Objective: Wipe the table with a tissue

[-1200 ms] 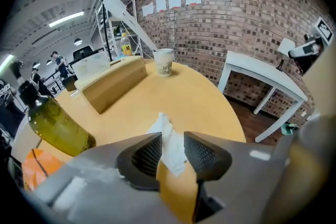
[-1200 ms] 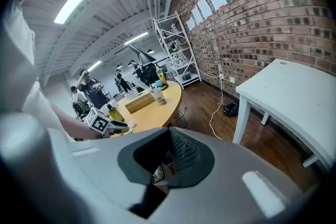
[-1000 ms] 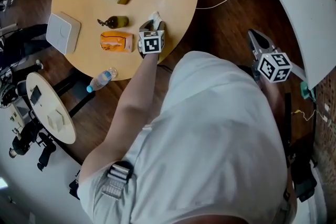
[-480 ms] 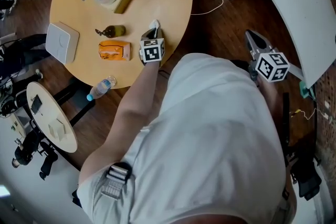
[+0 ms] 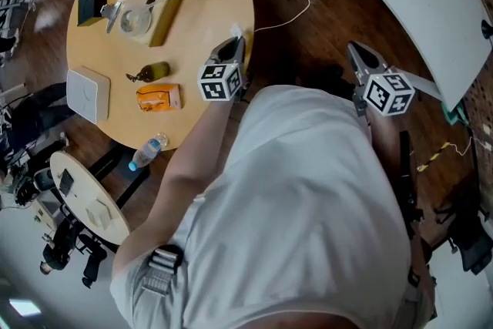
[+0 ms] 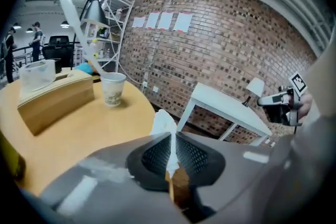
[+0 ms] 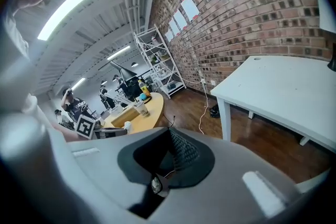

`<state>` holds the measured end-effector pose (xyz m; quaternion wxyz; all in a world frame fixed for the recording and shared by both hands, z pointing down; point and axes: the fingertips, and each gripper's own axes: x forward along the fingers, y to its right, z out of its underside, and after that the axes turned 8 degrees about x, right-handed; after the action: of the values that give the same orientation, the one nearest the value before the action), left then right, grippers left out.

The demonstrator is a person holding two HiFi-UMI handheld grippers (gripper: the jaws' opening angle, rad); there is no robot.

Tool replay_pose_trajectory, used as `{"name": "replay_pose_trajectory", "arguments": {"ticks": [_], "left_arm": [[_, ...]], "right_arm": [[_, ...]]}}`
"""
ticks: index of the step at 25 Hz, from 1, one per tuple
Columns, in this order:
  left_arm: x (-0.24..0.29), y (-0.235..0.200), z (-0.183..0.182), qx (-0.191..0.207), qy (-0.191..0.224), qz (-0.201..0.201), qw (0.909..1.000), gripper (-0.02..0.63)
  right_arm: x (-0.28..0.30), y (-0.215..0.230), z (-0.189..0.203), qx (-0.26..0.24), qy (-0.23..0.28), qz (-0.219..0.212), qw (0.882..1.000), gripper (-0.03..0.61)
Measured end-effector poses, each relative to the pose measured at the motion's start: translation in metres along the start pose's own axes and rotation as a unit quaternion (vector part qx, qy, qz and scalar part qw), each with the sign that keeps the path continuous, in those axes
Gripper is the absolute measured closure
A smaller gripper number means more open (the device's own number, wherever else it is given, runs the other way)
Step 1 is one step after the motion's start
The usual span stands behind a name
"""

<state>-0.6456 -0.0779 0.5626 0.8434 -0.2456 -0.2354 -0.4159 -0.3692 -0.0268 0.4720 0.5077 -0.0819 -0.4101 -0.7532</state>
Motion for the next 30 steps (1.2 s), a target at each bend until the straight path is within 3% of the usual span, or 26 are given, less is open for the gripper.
{"name": "replay_pose_trajectory", "arguments": {"ticks": [8, 13, 24, 30], "left_arm": [[0.057, 0.100, -0.054, 0.039, 0.012, 0.110, 0.9931, 0.584], [0.098, 0.168, -0.089, 0.069, 0.017, 0.168, 0.9832, 0.584], [0.177, 0.279, -0.164, 0.143, 0.027, 0.225, 0.9634, 0.583], [0.212, 0.301, -0.201, 0.169, 0.025, 0.231, 0.9579, 0.584]], "right_arm": [[-0.025, 0.049, -0.025, 0.022, 0.035, 0.009, 0.999, 0.571], [-0.049, 0.097, -0.050, 0.034, 0.051, 0.015, 0.998, 0.571], [-0.104, 0.189, -0.099, 0.038, 0.095, 0.035, 0.994, 0.571], [-0.122, 0.229, -0.118, 0.063, 0.120, 0.052, 0.989, 0.571]]}}
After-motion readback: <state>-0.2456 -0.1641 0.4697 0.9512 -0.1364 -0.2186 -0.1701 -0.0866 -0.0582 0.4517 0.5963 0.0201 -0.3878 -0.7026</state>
